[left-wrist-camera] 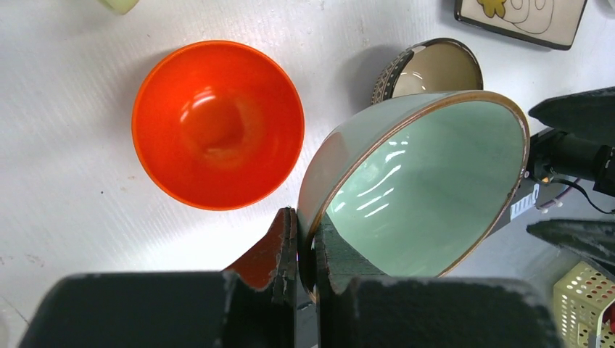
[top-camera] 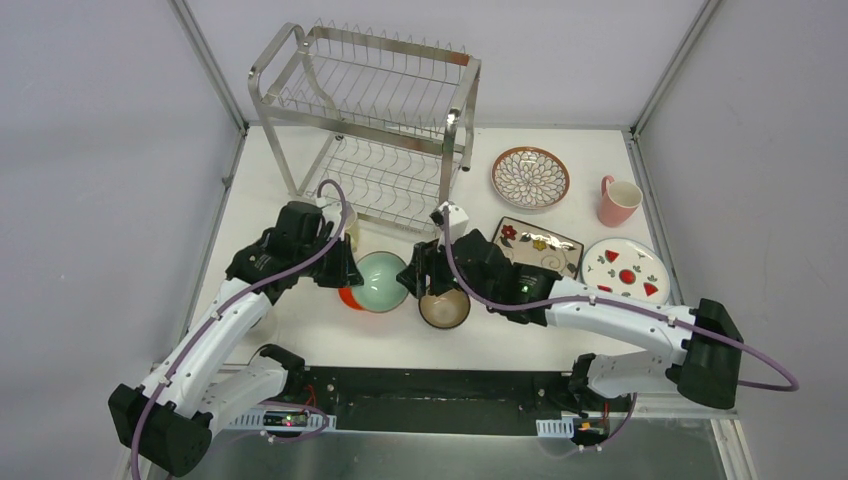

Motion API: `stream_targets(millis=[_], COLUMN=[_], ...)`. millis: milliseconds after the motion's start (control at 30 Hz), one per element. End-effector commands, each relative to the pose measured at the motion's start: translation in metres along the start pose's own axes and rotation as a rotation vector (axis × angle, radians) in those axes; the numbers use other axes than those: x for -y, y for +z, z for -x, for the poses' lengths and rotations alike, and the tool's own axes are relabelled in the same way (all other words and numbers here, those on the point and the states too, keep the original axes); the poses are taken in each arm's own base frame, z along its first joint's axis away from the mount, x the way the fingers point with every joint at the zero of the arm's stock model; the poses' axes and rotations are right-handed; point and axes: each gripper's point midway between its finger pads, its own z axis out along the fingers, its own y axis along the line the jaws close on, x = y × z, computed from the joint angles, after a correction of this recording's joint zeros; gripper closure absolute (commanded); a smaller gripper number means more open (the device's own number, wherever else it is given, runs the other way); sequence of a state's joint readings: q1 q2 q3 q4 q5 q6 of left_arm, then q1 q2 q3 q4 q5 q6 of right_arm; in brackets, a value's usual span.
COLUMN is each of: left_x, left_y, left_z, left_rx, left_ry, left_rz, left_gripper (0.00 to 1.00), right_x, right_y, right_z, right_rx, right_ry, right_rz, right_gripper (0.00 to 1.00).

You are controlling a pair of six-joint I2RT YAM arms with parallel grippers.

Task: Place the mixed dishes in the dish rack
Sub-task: Turn the bowl upside down on the dish rack.

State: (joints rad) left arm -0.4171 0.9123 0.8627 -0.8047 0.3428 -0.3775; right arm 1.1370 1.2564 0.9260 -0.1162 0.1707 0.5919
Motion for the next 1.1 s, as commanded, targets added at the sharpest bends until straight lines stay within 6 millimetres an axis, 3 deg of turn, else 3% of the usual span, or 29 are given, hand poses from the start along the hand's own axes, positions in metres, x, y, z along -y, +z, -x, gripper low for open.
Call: stream_targets(millis=[0, 133, 267, 533, 767, 900, 1067], left_x=[0.026, 0.026, 0.028, 0.03, 0.03, 0.03, 0.03], left_y=[-0.017, -0.018, -0.02, -0.023, -0.022, -0.023, -0.026], left_z=[0.028, 0.028, 0.025, 0.024, 0.022, 0.021, 0.019], left_rx=[0.091, 0.087, 0.074, 0.063, 0.05, 0.041, 0.036], left_ry=[0.046, 0.052, 0.059, 0.066, 0.059, 0.06, 0.062], left_rz=[-0.088, -0.087, -0.1, -0.104, -0.106, -0.105, -0.102], left_gripper=[1.0, 1.0, 1.0, 1.0, 1.0, 1.0, 1.0], right_x=[-0.025, -0.041, -0.062, -0.087, -0.084, -0.074, -0.066], right_y=[-0.015, -0.025, -0.032, -0.031, -0.006, 0.016, 0.041], right_z=[0.02, 0.022, 0.01, -0.026, -0.055, -0.059, -0.066], right_rx=[0.079, 0.114, 0.124, 0.053, -0.096, -0.132, -0.171], right_ry=[-0.344, -0.639, -0.897, -1.195, -1.349, -1.461, -1.585], right_rz=[0.154, 0.259, 0.396, 0.511, 0.442, 0.309, 0.164], right_gripper=[0.39, 0.38, 0.38, 0.33, 0.33, 0.36, 0.54])
